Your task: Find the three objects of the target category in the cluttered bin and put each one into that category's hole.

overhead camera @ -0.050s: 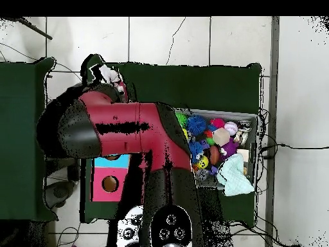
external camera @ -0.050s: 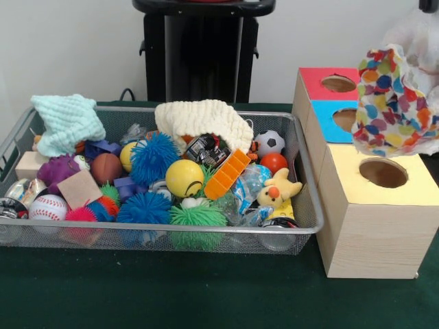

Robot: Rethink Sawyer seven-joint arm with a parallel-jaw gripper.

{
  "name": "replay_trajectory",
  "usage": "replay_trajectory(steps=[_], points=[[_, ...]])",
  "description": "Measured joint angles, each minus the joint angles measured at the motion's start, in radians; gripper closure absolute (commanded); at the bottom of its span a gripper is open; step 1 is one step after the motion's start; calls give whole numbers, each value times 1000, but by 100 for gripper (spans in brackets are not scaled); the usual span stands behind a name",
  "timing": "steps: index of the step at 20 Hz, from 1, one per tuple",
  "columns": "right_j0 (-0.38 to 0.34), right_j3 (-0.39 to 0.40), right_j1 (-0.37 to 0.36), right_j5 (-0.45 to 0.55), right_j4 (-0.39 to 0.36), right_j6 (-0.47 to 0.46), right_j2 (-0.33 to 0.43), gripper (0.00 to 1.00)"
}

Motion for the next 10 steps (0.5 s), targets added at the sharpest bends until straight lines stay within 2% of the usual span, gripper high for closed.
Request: replay_trajectory(steps=[10], points=[[0,43,26,-63,-7,0,0,100]])
